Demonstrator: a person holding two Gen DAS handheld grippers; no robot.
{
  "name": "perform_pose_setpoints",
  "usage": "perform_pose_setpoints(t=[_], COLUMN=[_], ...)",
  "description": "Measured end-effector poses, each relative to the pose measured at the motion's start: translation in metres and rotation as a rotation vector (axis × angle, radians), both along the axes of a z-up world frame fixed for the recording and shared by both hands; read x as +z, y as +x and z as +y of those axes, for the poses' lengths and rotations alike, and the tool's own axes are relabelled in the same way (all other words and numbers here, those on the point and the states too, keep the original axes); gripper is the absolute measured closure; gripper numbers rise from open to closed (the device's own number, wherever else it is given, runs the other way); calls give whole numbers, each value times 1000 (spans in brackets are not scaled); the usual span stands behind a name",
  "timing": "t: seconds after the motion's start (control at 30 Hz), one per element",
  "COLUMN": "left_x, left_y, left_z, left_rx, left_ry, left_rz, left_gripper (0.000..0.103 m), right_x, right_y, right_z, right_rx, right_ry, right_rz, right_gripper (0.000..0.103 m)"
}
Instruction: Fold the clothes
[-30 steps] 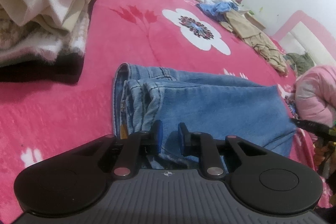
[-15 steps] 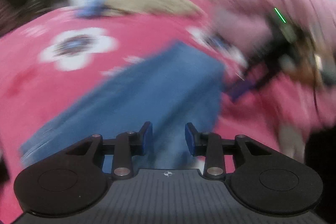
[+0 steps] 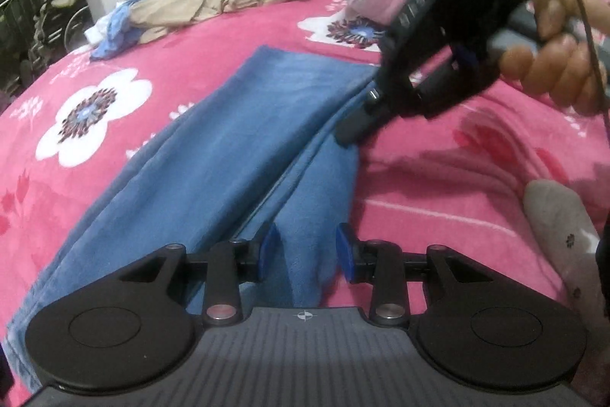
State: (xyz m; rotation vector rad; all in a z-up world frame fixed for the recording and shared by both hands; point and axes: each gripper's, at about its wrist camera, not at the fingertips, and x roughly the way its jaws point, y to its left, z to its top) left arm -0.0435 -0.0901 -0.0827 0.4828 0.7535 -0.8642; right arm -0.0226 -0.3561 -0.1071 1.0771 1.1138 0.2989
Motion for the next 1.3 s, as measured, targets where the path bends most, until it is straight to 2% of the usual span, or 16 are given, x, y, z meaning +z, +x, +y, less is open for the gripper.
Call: perform_pose_setpoints(t=[0.13,0.27,0.37,0.4,0.47,0.57,0.67,0.73,0.8,0.87,0.93,1.1,1.2,1.3], left_x=[-4,-1,0,0,2,4,2,-7,-29,-46,-51,-46,-50,-50], left_y=[8,22,19,16,8,-4,-19,-29,-39,-49,-56,-54,-58,-59], left_z=[-9,0,1,-1,-5,-10,-18,-25,-36,-40,-39,-39,-41,-42], left_rx=[22,112,120,116,112,115,98,59,-35,-85,-91,-37,-44,-38], left_ry=[-3,-80,-82,-68,-42,-9,51,130,276,364,394,388,410,410], left_rz=[-18,48,14,-19,-83,-185,-336,-444,-527,-593,-625,-595,-618,-614], left_gripper=[69,73,78,85,90,92,92,92,92,90,90,92,92,92], right_x=[0,2,4,4,3,4,11,12,11,4,-3,-9,-20,-12], right_y=[4,7,7,7,6,4,1,2,2,3,1,-2,-5,-17], right_z=[-7,-5,-2,-1,0,1,4,6,8,7,5,6,-6,-21], right_rx=[-30,-42,-50,-53,-62,-62,-57,-49,-41,-43,-49,-7,-49,-116], right_ry=[59,62,77,82,91,68,51,30,5,-9,-7,-80,-34,26], right_rz=[4,-16,-37,-42,-54,-80,-141,-170,-191,-187,-185,-230,-140,-97], right_gripper=[101,101,101,101,101,102,102,102,102,102,102,101,95,87])
